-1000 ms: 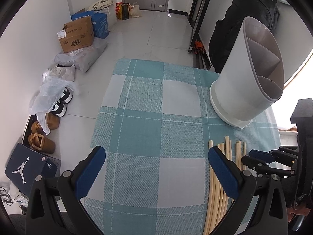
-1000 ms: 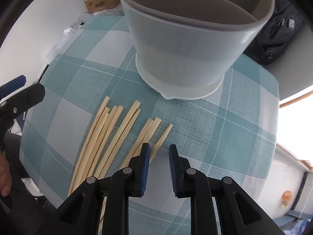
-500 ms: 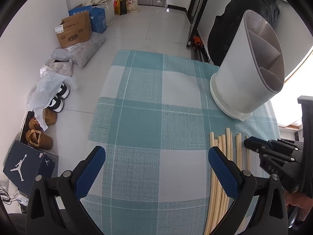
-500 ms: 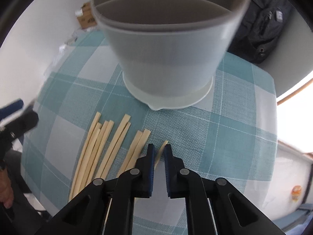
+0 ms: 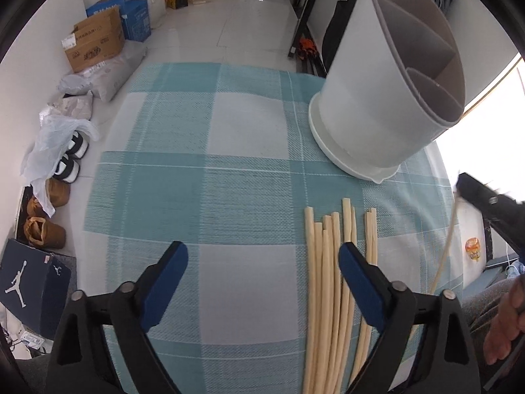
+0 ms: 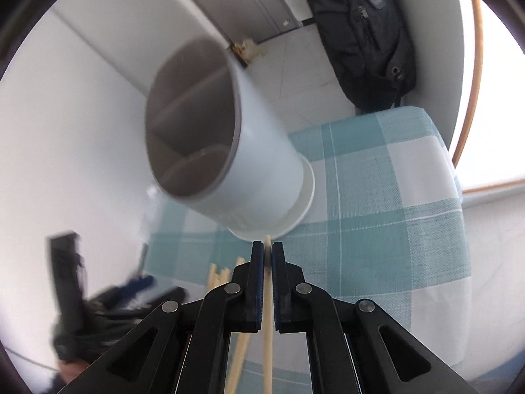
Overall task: Organize utensils
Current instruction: 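Grasp one chopstick with the right gripper while the left gripper grasps another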
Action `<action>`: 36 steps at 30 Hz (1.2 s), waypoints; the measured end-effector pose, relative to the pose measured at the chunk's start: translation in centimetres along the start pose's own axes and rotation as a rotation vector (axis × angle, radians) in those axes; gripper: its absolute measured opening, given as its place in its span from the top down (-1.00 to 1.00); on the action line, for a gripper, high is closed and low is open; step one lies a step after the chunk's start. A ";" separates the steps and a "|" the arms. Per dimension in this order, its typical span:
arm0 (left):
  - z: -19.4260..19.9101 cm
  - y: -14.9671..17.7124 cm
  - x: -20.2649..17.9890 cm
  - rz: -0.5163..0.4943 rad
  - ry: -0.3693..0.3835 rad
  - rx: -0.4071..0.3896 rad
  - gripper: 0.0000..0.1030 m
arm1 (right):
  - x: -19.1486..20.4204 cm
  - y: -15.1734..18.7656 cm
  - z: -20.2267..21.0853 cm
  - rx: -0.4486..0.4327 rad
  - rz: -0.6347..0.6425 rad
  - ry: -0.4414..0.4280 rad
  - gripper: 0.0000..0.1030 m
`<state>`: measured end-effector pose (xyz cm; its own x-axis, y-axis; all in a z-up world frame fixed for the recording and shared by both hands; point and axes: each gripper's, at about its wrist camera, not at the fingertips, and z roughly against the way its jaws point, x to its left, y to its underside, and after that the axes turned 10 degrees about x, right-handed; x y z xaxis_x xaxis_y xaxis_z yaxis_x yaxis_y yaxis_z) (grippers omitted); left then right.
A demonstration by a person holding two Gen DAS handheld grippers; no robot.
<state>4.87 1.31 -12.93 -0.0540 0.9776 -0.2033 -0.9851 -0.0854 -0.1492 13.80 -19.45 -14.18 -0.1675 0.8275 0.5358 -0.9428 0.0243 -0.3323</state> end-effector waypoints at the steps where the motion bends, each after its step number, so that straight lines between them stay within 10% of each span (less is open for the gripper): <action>1: -0.2 -0.1 -0.1 -0.001 0.001 0.009 -0.55 | -0.1 -0.1 0.4 -0.015 -0.008 -0.019 0.93; 20: -1.9 -2.3 -1.2 0.059 -0.018 0.116 0.89 | -1.7 0.6 5.1 -0.098 0.004 -0.122 0.93; 36: -0.8 -1.4 -0.7 0.108 0.033 0.030 0.98 | -1.3 1.2 6.6 -0.152 0.025 -0.112 0.93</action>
<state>6.36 0.58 -13.31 -0.1557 0.9561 -0.2481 -0.9782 -0.1841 -0.0957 10.93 -24.19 -10.13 -0.2292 0.7613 0.6065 -0.8851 0.0962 -0.4553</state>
